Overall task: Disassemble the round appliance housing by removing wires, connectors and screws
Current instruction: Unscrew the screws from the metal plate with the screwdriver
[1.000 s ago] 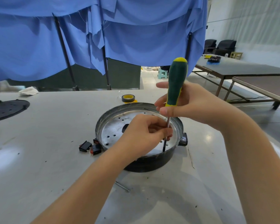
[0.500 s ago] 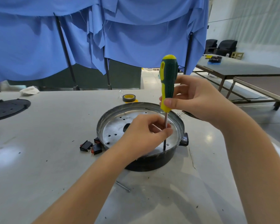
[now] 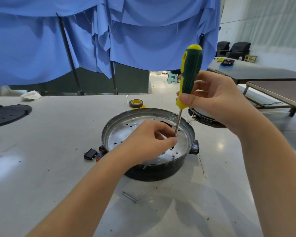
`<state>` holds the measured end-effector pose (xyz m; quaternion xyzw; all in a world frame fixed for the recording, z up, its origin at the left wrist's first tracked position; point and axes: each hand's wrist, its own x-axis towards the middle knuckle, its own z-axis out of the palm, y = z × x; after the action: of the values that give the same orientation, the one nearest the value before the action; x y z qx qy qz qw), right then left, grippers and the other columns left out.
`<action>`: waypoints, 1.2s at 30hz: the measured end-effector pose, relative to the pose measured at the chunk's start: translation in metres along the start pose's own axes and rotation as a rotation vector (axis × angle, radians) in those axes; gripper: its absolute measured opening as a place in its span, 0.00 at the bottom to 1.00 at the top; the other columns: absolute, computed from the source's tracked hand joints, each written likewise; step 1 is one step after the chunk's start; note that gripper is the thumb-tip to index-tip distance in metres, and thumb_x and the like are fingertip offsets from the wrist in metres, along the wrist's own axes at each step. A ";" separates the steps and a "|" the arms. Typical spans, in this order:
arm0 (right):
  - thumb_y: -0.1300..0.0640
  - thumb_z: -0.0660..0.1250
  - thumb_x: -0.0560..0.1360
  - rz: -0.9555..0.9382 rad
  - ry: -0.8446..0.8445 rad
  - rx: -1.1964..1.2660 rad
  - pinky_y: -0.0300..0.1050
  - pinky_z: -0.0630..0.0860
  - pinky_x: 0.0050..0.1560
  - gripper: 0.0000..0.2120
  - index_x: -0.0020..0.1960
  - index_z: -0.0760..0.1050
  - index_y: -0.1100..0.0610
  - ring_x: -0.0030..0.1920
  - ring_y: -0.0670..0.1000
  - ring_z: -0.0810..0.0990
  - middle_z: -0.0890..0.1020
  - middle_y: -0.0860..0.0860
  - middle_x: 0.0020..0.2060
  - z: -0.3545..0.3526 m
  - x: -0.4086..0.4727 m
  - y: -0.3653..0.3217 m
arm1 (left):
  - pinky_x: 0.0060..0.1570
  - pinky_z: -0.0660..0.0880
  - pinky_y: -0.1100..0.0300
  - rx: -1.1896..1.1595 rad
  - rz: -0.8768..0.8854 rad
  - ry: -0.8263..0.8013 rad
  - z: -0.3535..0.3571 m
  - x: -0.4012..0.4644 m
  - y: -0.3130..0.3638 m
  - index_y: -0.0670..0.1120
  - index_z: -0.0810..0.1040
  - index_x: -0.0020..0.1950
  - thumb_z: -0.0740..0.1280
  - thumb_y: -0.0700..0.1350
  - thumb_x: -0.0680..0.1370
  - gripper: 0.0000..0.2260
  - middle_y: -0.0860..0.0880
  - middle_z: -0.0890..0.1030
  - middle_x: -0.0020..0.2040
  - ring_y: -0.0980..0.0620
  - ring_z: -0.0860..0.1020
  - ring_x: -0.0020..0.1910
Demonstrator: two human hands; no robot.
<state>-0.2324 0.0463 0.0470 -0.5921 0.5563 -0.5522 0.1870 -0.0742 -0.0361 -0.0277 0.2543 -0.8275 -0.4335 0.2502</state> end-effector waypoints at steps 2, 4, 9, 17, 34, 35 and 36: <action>0.63 0.74 0.69 -0.006 0.021 -0.018 0.35 0.79 0.44 0.16 0.55 0.77 0.53 0.41 0.48 0.86 0.84 0.52 0.43 -0.001 0.001 0.001 | 0.40 0.79 0.68 0.068 -0.043 -0.037 -0.002 0.000 -0.002 0.58 0.81 0.44 0.70 0.50 0.74 0.02 0.62 0.83 0.38 0.62 0.81 0.38; 0.62 0.74 0.70 -0.011 0.032 -0.065 0.36 0.80 0.46 0.15 0.53 0.78 0.50 0.41 0.48 0.85 0.84 0.49 0.42 -0.003 0.002 0.002 | 0.42 0.78 0.65 0.128 -0.089 -0.059 -0.003 0.000 -0.004 0.58 0.81 0.42 0.69 0.53 0.75 0.03 0.64 0.82 0.37 0.62 0.81 0.38; 0.59 0.74 0.70 0.005 -0.001 -0.215 0.51 0.79 0.55 0.15 0.54 0.78 0.49 0.44 0.52 0.84 0.83 0.56 0.46 -0.003 0.002 0.008 | 0.30 0.68 0.75 0.252 -0.139 -0.173 -0.003 -0.001 -0.005 0.59 0.82 0.40 0.69 0.56 0.73 0.04 0.70 0.78 0.33 0.71 0.76 0.33; 0.56 0.74 0.70 0.020 -0.042 -0.305 0.42 0.79 0.52 0.14 0.54 0.77 0.47 0.44 0.48 0.82 0.83 0.54 0.46 0.000 0.004 0.012 | 0.24 0.66 0.78 0.261 -0.136 -0.259 -0.003 0.000 -0.007 0.59 0.82 0.45 0.70 0.53 0.74 0.02 0.70 0.77 0.31 0.71 0.75 0.32; 0.57 0.74 0.70 0.033 -0.047 -0.299 0.48 0.79 0.55 0.15 0.55 0.77 0.48 0.46 0.52 0.83 0.82 0.56 0.48 0.004 0.004 0.012 | 0.27 0.69 0.75 0.354 -0.109 -0.237 0.003 0.000 -0.005 0.59 0.82 0.39 0.70 0.48 0.76 0.07 0.57 0.80 0.37 0.63 0.76 0.34; 0.57 0.74 0.70 0.035 -0.048 -0.299 0.49 0.79 0.55 0.15 0.55 0.77 0.49 0.47 0.52 0.83 0.82 0.55 0.48 0.004 0.004 0.012 | 0.29 0.69 0.74 0.369 -0.097 -0.238 0.003 0.000 -0.005 0.58 0.81 0.40 0.70 0.48 0.76 0.06 0.58 0.80 0.38 0.61 0.76 0.37; 0.57 0.74 0.71 0.036 -0.050 -0.298 0.50 0.79 0.55 0.15 0.56 0.77 0.49 0.47 0.52 0.83 0.83 0.55 0.47 0.004 0.004 0.012 | 0.32 0.69 0.73 0.379 -0.085 -0.239 0.003 -0.001 -0.004 0.58 0.81 0.42 0.69 0.49 0.76 0.05 0.58 0.80 0.39 0.61 0.76 0.39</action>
<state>-0.2351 0.0372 0.0376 -0.6168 0.6379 -0.4450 0.1208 -0.0748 -0.0360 -0.0329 0.2781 -0.9066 -0.3073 0.0796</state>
